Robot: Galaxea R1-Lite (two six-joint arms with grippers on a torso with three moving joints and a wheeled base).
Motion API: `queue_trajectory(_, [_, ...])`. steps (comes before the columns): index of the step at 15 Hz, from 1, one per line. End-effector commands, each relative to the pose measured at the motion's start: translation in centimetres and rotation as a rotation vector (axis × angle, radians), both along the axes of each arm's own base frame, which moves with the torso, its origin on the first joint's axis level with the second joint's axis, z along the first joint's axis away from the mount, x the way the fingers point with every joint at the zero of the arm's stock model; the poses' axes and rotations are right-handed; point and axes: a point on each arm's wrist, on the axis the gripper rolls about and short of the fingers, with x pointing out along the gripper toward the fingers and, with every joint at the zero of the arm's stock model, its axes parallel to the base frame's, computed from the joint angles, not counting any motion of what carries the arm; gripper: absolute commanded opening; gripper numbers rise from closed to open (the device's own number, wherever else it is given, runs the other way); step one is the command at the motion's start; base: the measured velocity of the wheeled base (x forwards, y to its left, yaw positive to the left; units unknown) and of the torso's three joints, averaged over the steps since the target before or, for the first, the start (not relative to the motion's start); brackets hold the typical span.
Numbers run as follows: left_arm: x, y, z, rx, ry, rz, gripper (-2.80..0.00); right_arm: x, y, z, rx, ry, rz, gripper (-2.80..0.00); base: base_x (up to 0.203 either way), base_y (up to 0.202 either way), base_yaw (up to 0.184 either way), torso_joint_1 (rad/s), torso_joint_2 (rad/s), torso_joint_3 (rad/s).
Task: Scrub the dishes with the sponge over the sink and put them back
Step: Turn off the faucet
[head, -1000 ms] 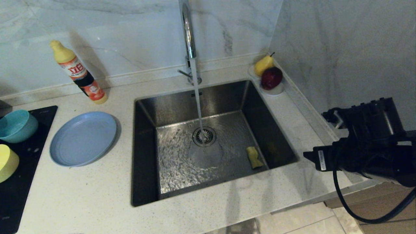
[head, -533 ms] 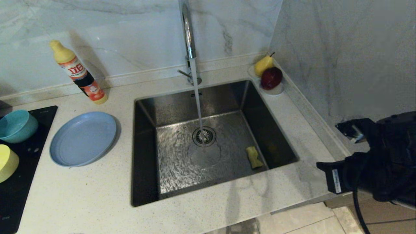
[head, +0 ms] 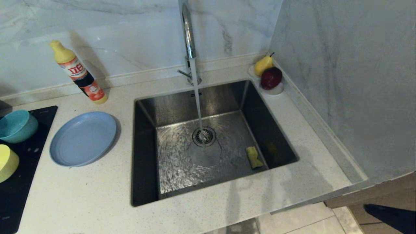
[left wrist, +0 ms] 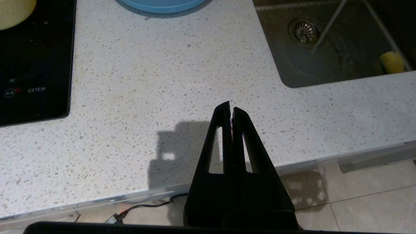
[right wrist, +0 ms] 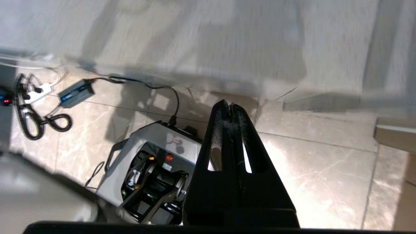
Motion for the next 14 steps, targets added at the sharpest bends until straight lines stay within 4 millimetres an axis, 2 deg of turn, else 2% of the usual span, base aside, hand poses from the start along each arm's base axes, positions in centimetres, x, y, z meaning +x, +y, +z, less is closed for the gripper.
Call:
queue_trajectory(1, [0.0, 0.0, 0.0, 0.0, 0.001, -0.001, -2.8, -4.2, -1.1, -0.8, 0.031, -0.101, 0.012, -2.8, 0.0, 0.0, 0.0, 0.0, 0.0, 0.0])
queue_trajectory(4, [0.0, 0.0, 0.0, 0.0, 0.0, -0.001, -2.8, -7.6, -1.3, -3.1, 0.031, -0.147, -0.014, -2.8, 0.0, 0.0, 0.0, 0.0, 0.0, 0.0])
queue_trajectory(7, [0.0, 0.0, 0.0, 0.0, 0.001, 0.001, -2.8, -9.6, -1.5, -5.4, -0.013, -0.222, -0.142, -2.8, 0.0, 0.0, 0.0, 0.0, 0.0, 0.0])
queue_trajectory(11, [0.0, 0.0, 0.0, 0.0, 0.0, -0.001, -2.8, -9.7, -2.2, -9.5, -0.141, -0.263, -0.355, -2.8, 0.0, 0.0, 0.0, 0.0, 0.0, 0.0])
queue_trajectory(14, [0.0, 0.0, 0.0, -0.002, 0.0, 0.0, -2.8, -10.9, -2.2, -9.8, -0.111, -0.43, -0.361, -2.8, 0.0, 0.0, 0.0, 0.0, 0.0, 0.0])
